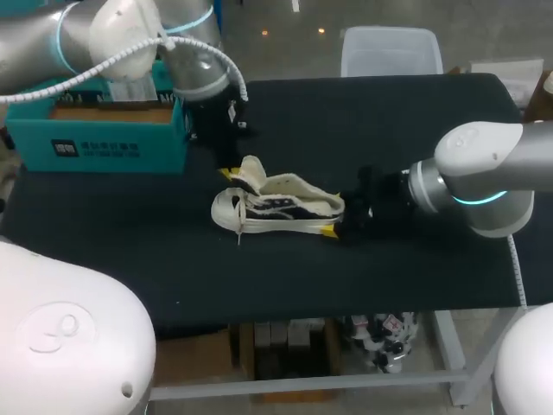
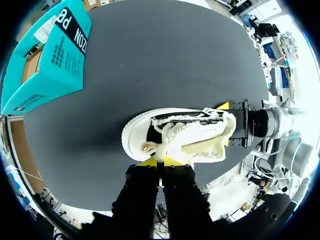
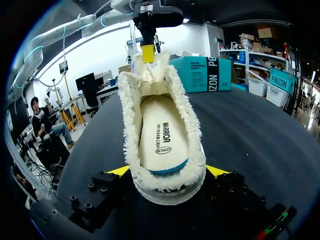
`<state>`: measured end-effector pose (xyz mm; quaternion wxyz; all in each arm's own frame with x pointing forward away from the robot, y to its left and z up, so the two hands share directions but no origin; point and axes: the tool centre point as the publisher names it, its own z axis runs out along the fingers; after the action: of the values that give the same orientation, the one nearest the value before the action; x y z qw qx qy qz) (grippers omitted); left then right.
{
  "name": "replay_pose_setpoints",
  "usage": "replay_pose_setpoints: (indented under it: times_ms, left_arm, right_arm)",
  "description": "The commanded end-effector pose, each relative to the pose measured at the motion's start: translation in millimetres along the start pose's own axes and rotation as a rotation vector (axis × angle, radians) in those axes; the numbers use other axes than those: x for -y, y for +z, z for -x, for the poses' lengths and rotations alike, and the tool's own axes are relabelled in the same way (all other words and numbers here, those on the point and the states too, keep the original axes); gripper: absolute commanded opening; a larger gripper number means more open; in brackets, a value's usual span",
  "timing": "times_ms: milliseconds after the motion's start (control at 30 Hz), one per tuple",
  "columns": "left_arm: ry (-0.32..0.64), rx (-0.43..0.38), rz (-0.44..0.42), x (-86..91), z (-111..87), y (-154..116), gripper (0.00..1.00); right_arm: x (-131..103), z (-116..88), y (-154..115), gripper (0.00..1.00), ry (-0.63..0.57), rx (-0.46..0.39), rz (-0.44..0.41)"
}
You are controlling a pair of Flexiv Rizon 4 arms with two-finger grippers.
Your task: Open the shoe tongue, take the insole out of the shoe, put the insole back into the shoe, and pack the shoe into the shoebox
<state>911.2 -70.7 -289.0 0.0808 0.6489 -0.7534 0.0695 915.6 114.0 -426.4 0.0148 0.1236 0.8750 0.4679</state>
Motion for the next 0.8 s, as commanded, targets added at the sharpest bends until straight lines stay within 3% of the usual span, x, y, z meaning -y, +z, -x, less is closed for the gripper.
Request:
replay_pose_setpoints:
  times_ms: [33, 200, 300, 500, 567, 633, 733, 767, 800]
  left_arm:
    - [-0.030, -0.125, -0.271, -5.0, 23.7, 2, 0.00]
    - [-0.103, -0.158, -0.293, -0.1, 25.5, 9, 0.00]
    - [-0.096, -0.154, -0.286, 1.4, 19.7, 14, 0.00]
    - [-0.034, -0.140, -0.287, 7.0, 3.6, 8, 0.00]
    - [0.027, -0.159, -0.272, 8.6, -4.3, 1, 0.00]
    - [0.054, -0.165, -0.265, 10.1, -10.5, -4, 0.18]
    - [0.130, -0.168, -0.253, 11.7, -22.5, -12, 0.71]
    - [0.152, -0.168, -0.245, 11.5, -25.4, -14, 1.00]
    - [0.171, -0.169, -0.246, 11.4, -29.2, -17, 1.00]
  right_arm:
    - [9, 3, -4, 0.00, 0.001, -0.003, 0.000]
    - [9, 3, -4, 0.00, 0.001, -0.003, 0.000]
    - [9, 3, -4, 0.00, 0.001, -0.003, 0.000]
    - [9, 3, -4, 0.00, 0.001, -0.003, 0.000]
    - [9, 3, -4, 0.00, 0.001, -0.003, 0.000]
    - [9, 3, -4, 0.00, 0.001, -0.003, 0.000]
    - [9, 3, -4, 0.00, 0.001, -0.003, 0.000]
    - [9, 3, -4, 0.00, 0.001, -0.003, 0.000]
    - [9, 3, -4, 0.00, 0.001, -0.003, 0.000]
